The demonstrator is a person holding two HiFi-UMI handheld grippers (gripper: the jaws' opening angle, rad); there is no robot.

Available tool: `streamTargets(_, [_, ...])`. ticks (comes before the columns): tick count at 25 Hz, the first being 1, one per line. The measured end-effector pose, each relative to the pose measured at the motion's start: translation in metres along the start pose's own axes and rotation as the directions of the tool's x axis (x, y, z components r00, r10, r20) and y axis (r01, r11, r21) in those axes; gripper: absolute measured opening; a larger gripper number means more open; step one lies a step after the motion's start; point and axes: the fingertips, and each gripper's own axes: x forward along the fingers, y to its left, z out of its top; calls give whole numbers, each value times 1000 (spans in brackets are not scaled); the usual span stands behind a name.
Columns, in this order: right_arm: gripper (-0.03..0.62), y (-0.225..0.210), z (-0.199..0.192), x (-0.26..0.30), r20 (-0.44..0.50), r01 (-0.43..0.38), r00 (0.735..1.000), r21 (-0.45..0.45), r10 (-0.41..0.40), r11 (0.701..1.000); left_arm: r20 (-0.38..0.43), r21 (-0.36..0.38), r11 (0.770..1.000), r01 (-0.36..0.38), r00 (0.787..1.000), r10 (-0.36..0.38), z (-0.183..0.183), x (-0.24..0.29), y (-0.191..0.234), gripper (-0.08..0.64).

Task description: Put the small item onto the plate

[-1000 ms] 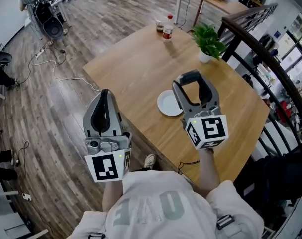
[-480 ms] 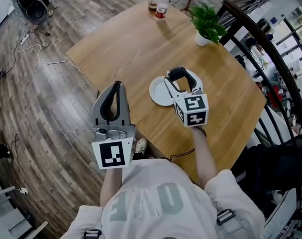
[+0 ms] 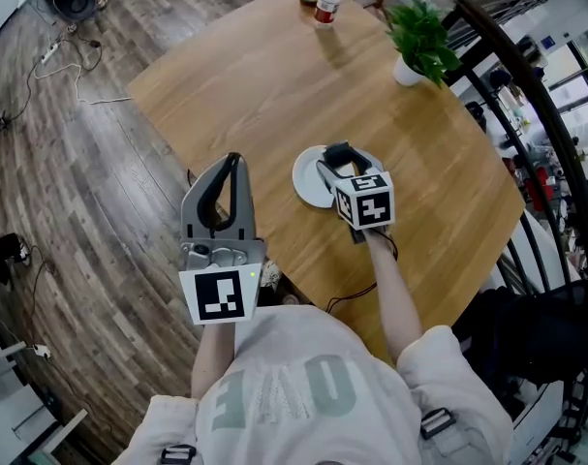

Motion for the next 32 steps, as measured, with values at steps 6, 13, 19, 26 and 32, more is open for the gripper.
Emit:
streamTargets(6, [308,1,-36,29,-161,-28,986,1,28,1000,-41,20,1000,6,999,-5,-12,4,-4,12])
streamTargets(13, [307,3,-51,44,-226,-34,973,2,34,999,-61,41,999,0,998,2,-16,8,1,12])
streamTargets(19, [307,-1,-46,48,-243,-8,970,9,10,1000,-66,38,999,-4,998,6,-19,10,3,12])
streamTargets(26, [299,-3,-58,52,-287,-1,958,-12,-2,1000,-64,38,999,-4,998,7,-19,12,3,12])
streamTargets(32, [301,-2,-56,53,-264,-7,964,-40,-4,999,-61,39,999,-11,998,13,-18,9,5,12])
